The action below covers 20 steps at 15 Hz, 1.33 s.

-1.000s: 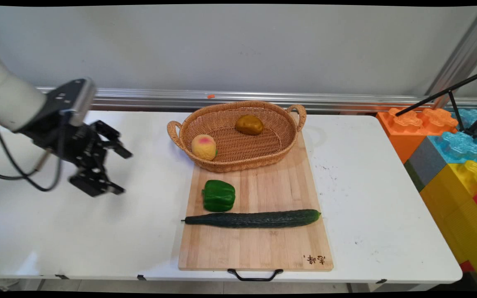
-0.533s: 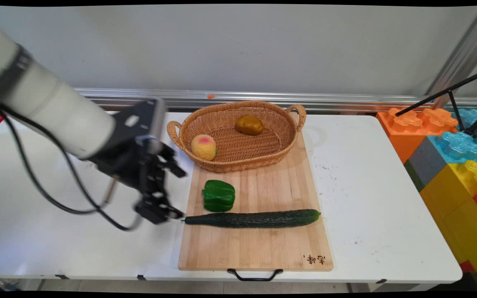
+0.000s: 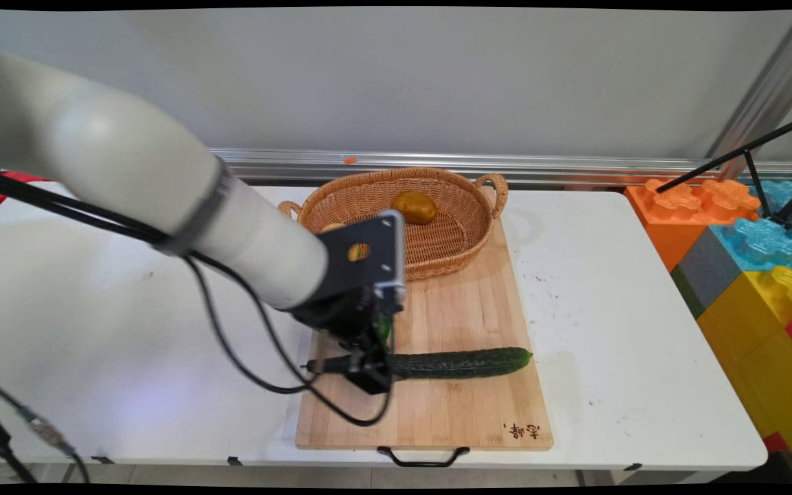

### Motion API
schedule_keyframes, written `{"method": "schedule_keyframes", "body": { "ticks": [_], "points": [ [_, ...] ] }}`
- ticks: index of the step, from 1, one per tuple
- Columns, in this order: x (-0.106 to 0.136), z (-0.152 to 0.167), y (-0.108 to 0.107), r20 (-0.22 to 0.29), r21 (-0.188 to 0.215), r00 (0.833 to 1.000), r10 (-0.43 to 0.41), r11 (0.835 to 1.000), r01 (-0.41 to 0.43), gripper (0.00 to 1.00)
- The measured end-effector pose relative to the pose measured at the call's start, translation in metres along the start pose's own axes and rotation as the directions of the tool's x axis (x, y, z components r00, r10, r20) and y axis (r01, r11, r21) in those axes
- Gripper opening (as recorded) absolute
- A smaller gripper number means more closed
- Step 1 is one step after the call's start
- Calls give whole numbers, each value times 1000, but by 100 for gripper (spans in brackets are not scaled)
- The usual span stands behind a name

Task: Pick up the cucumber from the cutting board

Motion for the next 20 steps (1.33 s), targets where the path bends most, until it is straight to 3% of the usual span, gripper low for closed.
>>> {"method": "schedule_keyframes", "body": {
  "ticks": [6,16,17,20],
  "points": [
    [18,69,-5,-11,21,1000,21,1000,-20,100],
    [21,127,-7,-3,12,1000,10,1000,-10,100],
    [22,129,-6,-4,11,1000,12,1000,-12,0],
    [25,129,-5,-8,9,1000,17,1000,-16,0]
  ]
}}
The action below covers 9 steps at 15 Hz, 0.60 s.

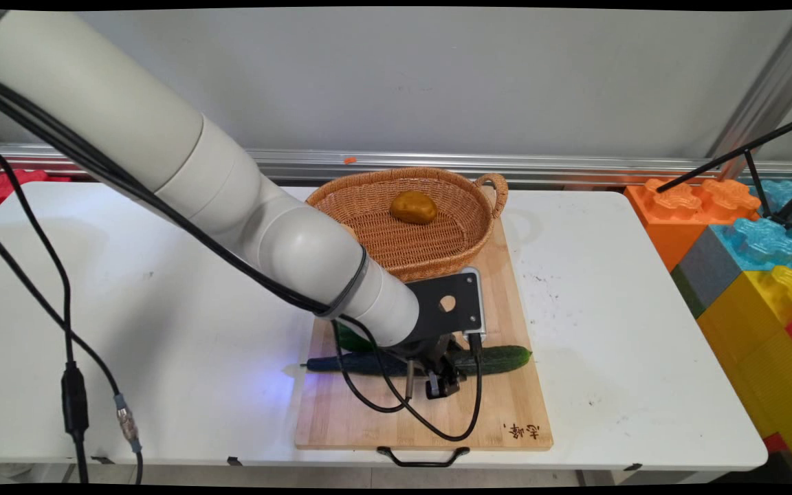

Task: Place the picked object in the vegetable basket

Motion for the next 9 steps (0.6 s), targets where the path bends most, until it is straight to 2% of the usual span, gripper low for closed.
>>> {"method": "schedule_keyframes", "body": {
  "ticks": [9],
  "points": [
    [8,-35,3,-19,-21,1000,-10,1000,9,0]
  ]
}}
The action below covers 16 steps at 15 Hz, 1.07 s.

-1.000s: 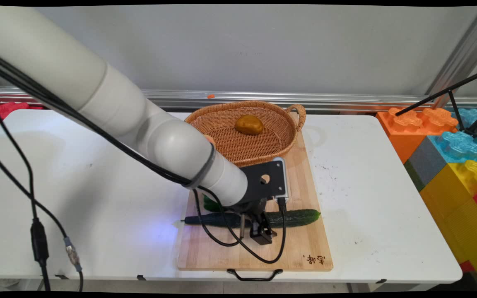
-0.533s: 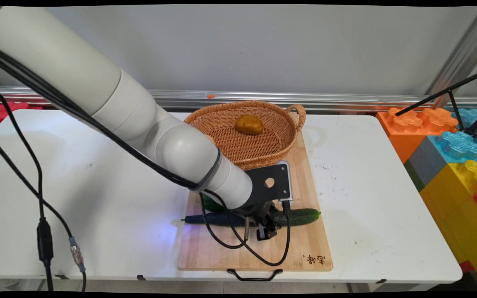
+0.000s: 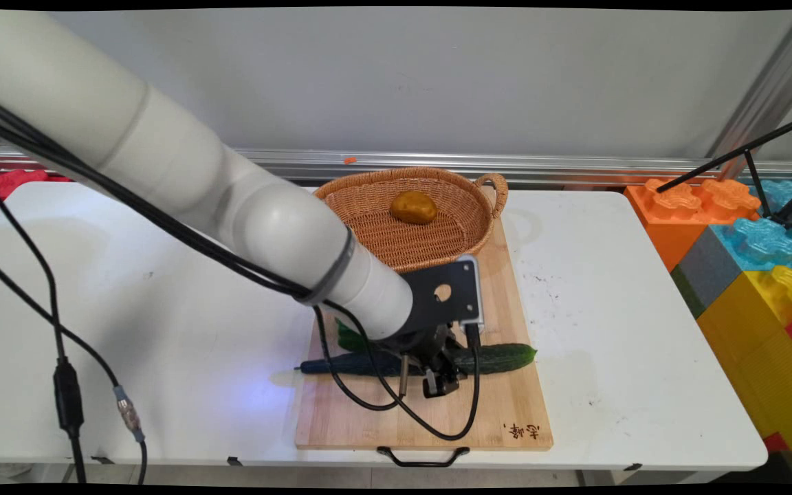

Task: Place the picked object in the vegetable basket

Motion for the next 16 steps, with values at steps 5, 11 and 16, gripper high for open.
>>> {"method": "schedule_keyframes", "body": {
  "ticks": [5,11,16],
  "points": [
    [18,-57,-7,-17,3,1000,9,1000,-9,0],
    [39,-112,-56,-28,102,996,81,992,-78,0],
    [45,-125,-107,0,191,990,140,972,-137,0]
  ]
}}
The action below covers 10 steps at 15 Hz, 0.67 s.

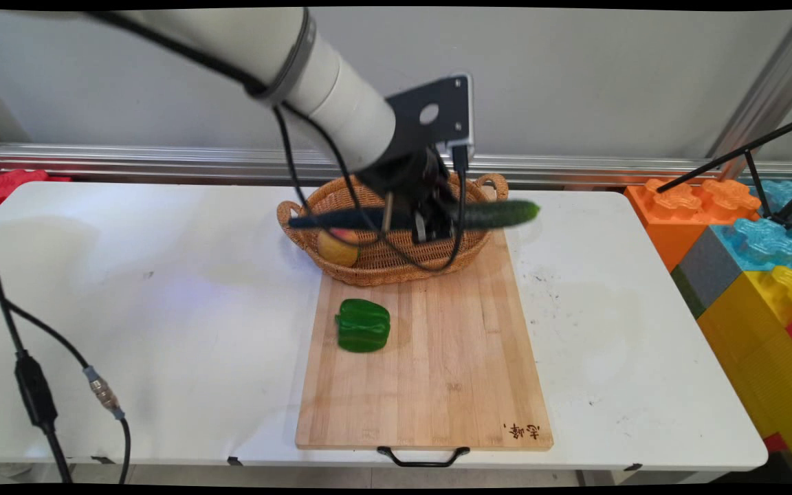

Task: Place the picked object in the vegetable basket

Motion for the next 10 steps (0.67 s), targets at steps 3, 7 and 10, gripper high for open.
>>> {"method": "schedule_keyframes", "body": {
  "ticks": [3,7,10],
  "points": [
    [-12,20,-35,34,37,999,34,999,-35,0],
    [-31,52,-61,66,46,996,52,997,-55,0],
    [-47,84,-75,84,31,994,70,997,-73,0]
  ]
}}
